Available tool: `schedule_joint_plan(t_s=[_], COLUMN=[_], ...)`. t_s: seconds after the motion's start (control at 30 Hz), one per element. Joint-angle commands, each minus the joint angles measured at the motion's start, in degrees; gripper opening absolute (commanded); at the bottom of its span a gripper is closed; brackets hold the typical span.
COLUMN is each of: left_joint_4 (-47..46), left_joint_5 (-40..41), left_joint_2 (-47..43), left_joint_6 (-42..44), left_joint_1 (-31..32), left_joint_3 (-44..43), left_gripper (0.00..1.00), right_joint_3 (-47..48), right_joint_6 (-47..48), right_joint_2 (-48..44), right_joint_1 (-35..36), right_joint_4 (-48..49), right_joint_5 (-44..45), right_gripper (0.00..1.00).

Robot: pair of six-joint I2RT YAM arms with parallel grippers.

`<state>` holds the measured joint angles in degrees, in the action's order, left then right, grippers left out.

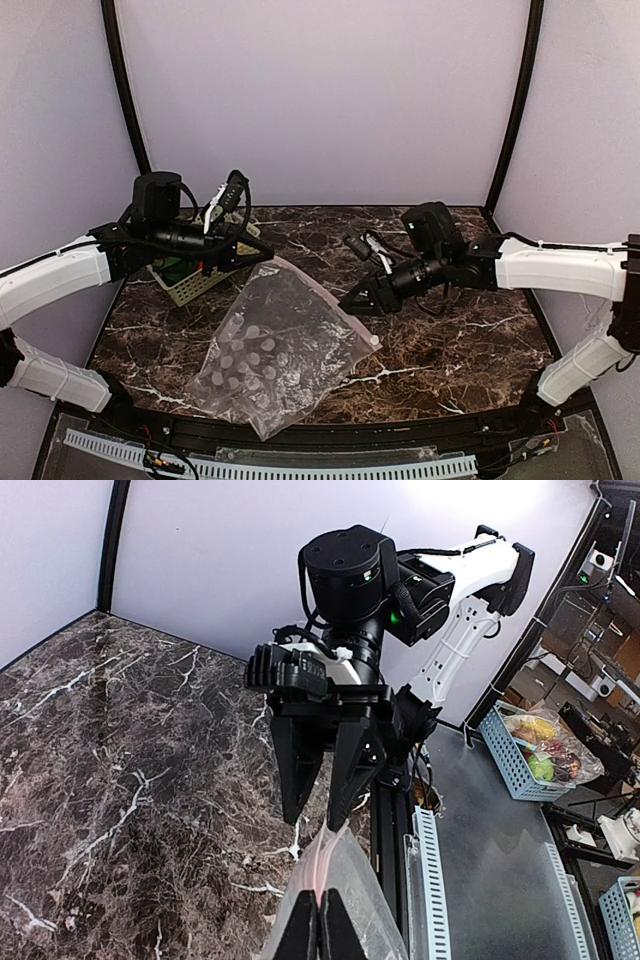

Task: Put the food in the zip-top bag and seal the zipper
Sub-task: Pass from the left arm to the right

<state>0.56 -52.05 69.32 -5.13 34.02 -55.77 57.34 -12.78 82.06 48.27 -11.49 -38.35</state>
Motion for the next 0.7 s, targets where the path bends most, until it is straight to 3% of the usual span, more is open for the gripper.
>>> schedule_joint_plan(t_s=[0.0, 0.23, 0.4, 0.67], left_joint_4=[1.02, 1.02, 1.09, 1.16], left_joint_5=[-0.51, -0.45, -0.45, -0.25], left_joint_2=[-0.22, -0.32, -0.32, -0.27], left_joint_6=[0.78, 0.74, 0.81, 0.94], left_joint_1=[0.34, 0.34, 0.34, 0.34], left_joint_3=[-0.92, -0.90, -0.90, -0.92], left_gripper=[0.01, 0.01, 0.01, 0.01], right_joint_3=[2.42, 5.40, 7.17, 9.10], right_joint_6=[-1.23, -1.24, -1.29, -1.89], right_joint_2=[1.82, 5.53, 7.87, 10.03], right_joint_1=[1.26, 2.84, 3.60, 4.35], right_joint_4=[5.31, 7.27, 8.38, 9.70], right_joint_5=[-2.54, -3.65, -4.57, -4.85], right_gripper=[0.33, 0.32, 0.27, 0.03])
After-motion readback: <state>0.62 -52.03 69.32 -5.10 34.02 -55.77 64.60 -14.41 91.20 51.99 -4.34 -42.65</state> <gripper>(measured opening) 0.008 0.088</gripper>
